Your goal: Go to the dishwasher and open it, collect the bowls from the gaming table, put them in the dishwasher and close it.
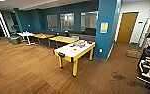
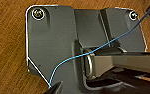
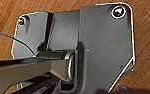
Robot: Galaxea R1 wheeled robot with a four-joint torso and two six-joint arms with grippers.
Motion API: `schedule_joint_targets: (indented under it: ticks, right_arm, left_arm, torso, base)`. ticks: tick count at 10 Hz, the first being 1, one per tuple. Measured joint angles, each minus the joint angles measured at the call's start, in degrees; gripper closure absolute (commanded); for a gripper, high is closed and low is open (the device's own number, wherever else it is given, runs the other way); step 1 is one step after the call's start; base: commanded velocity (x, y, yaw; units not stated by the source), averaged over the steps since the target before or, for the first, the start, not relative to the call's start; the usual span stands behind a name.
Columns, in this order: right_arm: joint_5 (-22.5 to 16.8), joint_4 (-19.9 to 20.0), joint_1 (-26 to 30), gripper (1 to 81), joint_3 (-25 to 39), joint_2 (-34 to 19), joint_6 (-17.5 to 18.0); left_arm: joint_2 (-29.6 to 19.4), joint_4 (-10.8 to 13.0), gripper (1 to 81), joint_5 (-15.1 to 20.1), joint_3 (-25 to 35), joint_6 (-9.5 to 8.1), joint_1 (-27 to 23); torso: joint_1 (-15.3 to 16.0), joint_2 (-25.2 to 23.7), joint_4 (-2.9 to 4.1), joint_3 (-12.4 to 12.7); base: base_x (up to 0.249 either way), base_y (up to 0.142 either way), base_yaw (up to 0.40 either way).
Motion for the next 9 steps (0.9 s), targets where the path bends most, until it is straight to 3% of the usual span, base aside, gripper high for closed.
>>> schedule_joint_targets:
  ticks: [9]
  right_arm:
    - [0.07,0.0,0.16,1.0,0.0,-0.11,-0.02]
  left_arm:
    - [0.0,0.0,1.0,-0.06,0.05,0.0,-0.15]
  torso:
    - [0.0,0.0,0.0,0.0]
  base:
    - [0.123,0.007,0.0]
